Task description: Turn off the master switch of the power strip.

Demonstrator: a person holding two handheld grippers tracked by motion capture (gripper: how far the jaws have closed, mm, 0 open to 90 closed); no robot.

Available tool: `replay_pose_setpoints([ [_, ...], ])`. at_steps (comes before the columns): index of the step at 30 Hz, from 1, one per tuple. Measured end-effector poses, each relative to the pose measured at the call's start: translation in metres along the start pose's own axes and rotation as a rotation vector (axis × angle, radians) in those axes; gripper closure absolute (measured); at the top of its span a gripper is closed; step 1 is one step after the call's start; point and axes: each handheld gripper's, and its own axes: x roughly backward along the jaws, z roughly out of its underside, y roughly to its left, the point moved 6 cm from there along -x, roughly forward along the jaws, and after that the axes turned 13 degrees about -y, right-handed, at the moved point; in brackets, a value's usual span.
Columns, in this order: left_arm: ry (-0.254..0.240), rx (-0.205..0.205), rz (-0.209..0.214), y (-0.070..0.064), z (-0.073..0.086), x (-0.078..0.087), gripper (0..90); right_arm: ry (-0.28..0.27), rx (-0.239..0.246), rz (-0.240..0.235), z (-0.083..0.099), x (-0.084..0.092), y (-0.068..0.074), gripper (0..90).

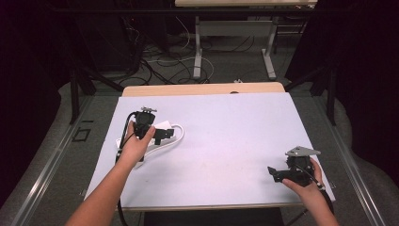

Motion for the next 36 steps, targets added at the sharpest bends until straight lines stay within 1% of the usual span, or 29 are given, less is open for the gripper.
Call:
replay_pose_setpoints([
  [1,0.007,-0.014,0.005,0.0,0.0,0.002,0.4,-0.001,0.0,-0.002,0.0,0.0,0.0,5.5],
  [2,0.007,-0.014,0.007,-0.002,0.001,0.003,0.4,-0.002,-0.001,-0.001,0.0,0.0,0.0,5.4],
  [4,0.016,-0.031,0.016,-0.003,0.002,0.008,0.4,0.0,-0.007,0.003,0.0,0.0,0.0,5.2],
  [6,0.013,-0.033,0.028,-0.006,0.003,0.011,0.4,0.002,-0.012,0.002,-0.001,0.001,0.0,4.9],
  [8,0.011,-0.045,0.035,-0.006,0.004,0.015,0.4,0.002,-0.011,0.0,-0.001,0.001,0.001,4.8],
  [12,0.008,-0.057,0.059,-0.009,0.009,0.021,0.4,0.003,0.0,-0.003,0.0,0.001,0.0,4.5],
  [13,0.007,-0.065,0.06,-0.01,0.01,0.023,0.4,0.023,0.005,-0.004,0.0,0.002,0.0,4.5],
  [14,0.006,-0.071,0.068,-0.01,0.011,0.023,0.4,0.023,0.008,-0.007,0.0,0.002,0.0,4.4],
  [15,0.008,-0.073,0.072,-0.011,0.013,0.025,0.4,0.0,0.007,0.004,-0.001,0.0,0.0,4.4],
  [16,0.017,-0.076,0.082,-0.012,0.014,0.026,0.4,0.001,0.004,-0.003,-0.001,0.0,0.001,4.4],
  [18,0.006,-0.074,0.074,-0.013,0.017,0.027,0.5,0.001,0.007,-0.007,-0.001,0.0,0.001,4.2],
  [19,0.015,-0.084,0.082,-0.013,0.018,0.029,0.5,0.002,0.002,-0.006,-0.001,0.0,0.002,4.1],
  [21,0.002,-0.082,0.085,-0.014,0.021,0.03,0.5,0.002,0.003,-0.005,-0.001,0.0,0.001,4.1],
  [23,0.011,-0.092,0.096,-0.013,0.023,0.034,0.6,0.002,0.003,-0.004,-0.001,0.0,0.002,4.1],
  [24,-0.003,-0.093,0.092,-0.014,0.024,0.034,0.6,0.002,0.004,-0.005,-0.001,0.0,0.002,4.1],
  [27,-0.005,-0.093,0.093,-0.015,0.028,0.037,0.9,0.001,0.005,-0.003,-0.001,0.001,0.002,4.0],
  [29,-0.006,-0.101,0.096,-0.015,0.03,0.04,1.0,0.001,0.003,-0.006,-0.001,0.001,0.002,3.9],
  [30,-0.011,-0.1,0.099,-0.015,0.031,0.041,1.0,0.0,0.003,-0.006,-0.001,0.001,0.001,3.9],
  [31,-0.005,-0.099,0.1,-0.016,0.033,0.043,1.0,0.0,-0.003,-0.005,-0.001,0.001,0.002,3.9],
  [32,-0.016,-0.095,0.101,-0.016,0.034,0.043,1.0,-0.001,-0.004,-0.005,-0.002,0.001,0.002,3.8],
  [33,-0.01,-0.088,0.097,-0.017,0.036,0.044,1.0,0.0,-0.005,-0.005,-0.001,0.001,0.002,3.8],
  [34,-0.006,-0.096,0.097,-0.016,0.038,0.045,1.0,0.0,-0.005,-0.004,-0.002,0.001,0.002,3.8],
  [36,-0.012,-0.093,0.093,-0.017,0.042,0.047,1.2,-0.002,-0.001,-0.004,-0.002,0.001,0.002,3.8],
])
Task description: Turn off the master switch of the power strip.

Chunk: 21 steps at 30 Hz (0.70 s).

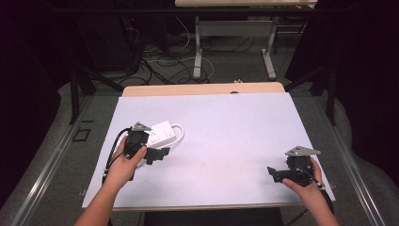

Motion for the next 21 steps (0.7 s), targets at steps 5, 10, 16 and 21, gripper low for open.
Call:
replay_pose_setpoints([
  [5,-0.003,0.002,0.007,-0.003,0.009,0.003,1.8,0.001,-0.004,-0.001,0.0,0.0,0.0,3.8],
  [10,-0.019,-0.005,-0.016,-0.006,0.02,0.001,2.1,-0.001,-0.01,0.001,0.0,-0.001,0.002,3.8],
  [16,-0.015,-0.007,-0.021,-0.006,0.031,0.001,2.1,0.002,-0.003,-0.004,0.0,-0.001,0.002,3.8],
  [21,-0.026,0.009,-0.026,-0.005,0.039,0.001,2.6,-0.001,0.001,-0.003,0.0,-0.001,0.001,3.8],
])
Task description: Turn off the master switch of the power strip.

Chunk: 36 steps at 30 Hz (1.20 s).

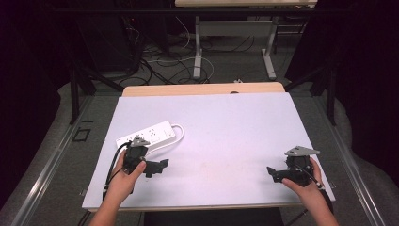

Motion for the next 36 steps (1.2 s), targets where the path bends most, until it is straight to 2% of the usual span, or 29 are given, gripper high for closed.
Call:
replay_pose_setpoints([
  [7,0.002,0.016,0.001,0.001,0.01,0.001,2.9,0.001,0.004,0.001,0.001,-0.001,0.0,3.8],
  [15,0.001,0.012,-0.016,0.005,0.021,-0.001,3.3,0.001,0.002,0.004,0.001,-0.001,-0.001,3.8],
  [17,0.001,0.024,-0.014,0.005,0.023,-0.003,3.5,0.002,0.002,0.002,0.001,-0.001,-0.001,3.8],
  [18,0.005,0.015,-0.014,0.006,0.024,-0.003,3.7,0.003,0.002,0.002,0.002,-0.001,-0.001,3.8],
  [21,0.011,0.027,-0.012,0.006,0.026,-0.004,3.8,0.007,-0.003,0.0,0.002,-0.002,-0.001,3.8],
  [24,0.016,0.012,-0.008,0.007,0.028,-0.005,3.8,0.01,-0.006,0.007,0.003,-0.002,-0.001,3.8],
  [36,0.016,0.02,-0.008,0.006,0.031,-0.007,4.3,0.011,0.003,-0.004,0.003,-0.003,0.0,3.8],
])
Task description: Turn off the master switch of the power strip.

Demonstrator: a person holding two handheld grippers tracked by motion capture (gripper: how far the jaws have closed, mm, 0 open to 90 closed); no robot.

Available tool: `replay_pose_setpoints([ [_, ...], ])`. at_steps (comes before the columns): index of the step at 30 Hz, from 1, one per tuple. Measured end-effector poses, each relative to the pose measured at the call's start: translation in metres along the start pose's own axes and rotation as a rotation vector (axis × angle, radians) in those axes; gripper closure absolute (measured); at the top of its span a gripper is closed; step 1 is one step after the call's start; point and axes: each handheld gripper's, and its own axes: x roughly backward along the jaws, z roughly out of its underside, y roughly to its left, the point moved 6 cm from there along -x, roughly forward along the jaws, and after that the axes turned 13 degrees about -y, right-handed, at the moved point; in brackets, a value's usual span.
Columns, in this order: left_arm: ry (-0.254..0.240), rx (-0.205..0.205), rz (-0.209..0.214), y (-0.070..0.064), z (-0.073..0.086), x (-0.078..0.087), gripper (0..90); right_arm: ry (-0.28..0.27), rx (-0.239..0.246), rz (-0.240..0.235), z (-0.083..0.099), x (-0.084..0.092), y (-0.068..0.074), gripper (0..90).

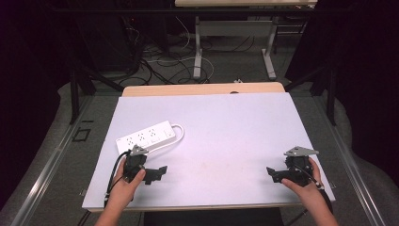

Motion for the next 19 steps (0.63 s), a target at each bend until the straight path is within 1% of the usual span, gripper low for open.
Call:
replay_pose_setpoints([
  [3,0.004,-0.002,0.001,0.0007,0.0003,0.0004,4.3,0.0,0.001,0.0,-0.0001,-0.0001,0.0,3.8],
  [5,0.005,0.004,0.001,0.0009,0.0008,0.0005,4.3,-0.001,0.001,0.0,-0.0002,-0.0001,-0.0001,3.8],
  [7,0.006,-0.004,0.0,0.0022,0.0011,0.0003,4.3,0.001,0.001,0.0,0.0,-0.0004,0.0,3.8],
  [8,0.006,0.005,-0.001,0.0019,0.0015,0.0,4.3,0.0,0.003,-0.002,0.0002,-0.0008,0.0001,3.8],
  [9,0.004,0.009,-0.002,0.0016,0.0015,-0.0003,4.3,-0.003,0.017,-0.005,0.0001,-0.0015,-0.0005,3.8],
  [10,0.007,0.005,-0.001,0.0019,0.0016,-0.0001,4.3,0.003,0.001,0.003,0.0004,-0.0011,0.0009,3.8],
  [14,0.009,0.005,0.003,0.0017,0.0019,0.0,4.3,0.002,-0.003,0.002,0.0002,-0.0016,0.002,3.8],
  [16,0.008,0.003,0.002,0.0021,0.0019,0.0,4.4,0.0,0.003,0.002,-0.0002,-0.0013,0.0015,3.8],
  [17,0.004,0.013,-0.001,0.0014,0.0019,-0.0005,4.4,-0.001,0.002,0.0,-0.0003,-0.0014,0.0016,3.8],
  [18,0.003,0.008,-0.002,0.0018,0.0019,-0.0007,4.4,0.001,0.007,-0.002,-0.0002,-0.0012,0.0012,3.8],
  [19,0.001,0.011,0.0,0.0015,0.0019,-0.0013,4.4,0.002,0.004,0.0,0.0,-0.0011,0.0013,3.8],
])
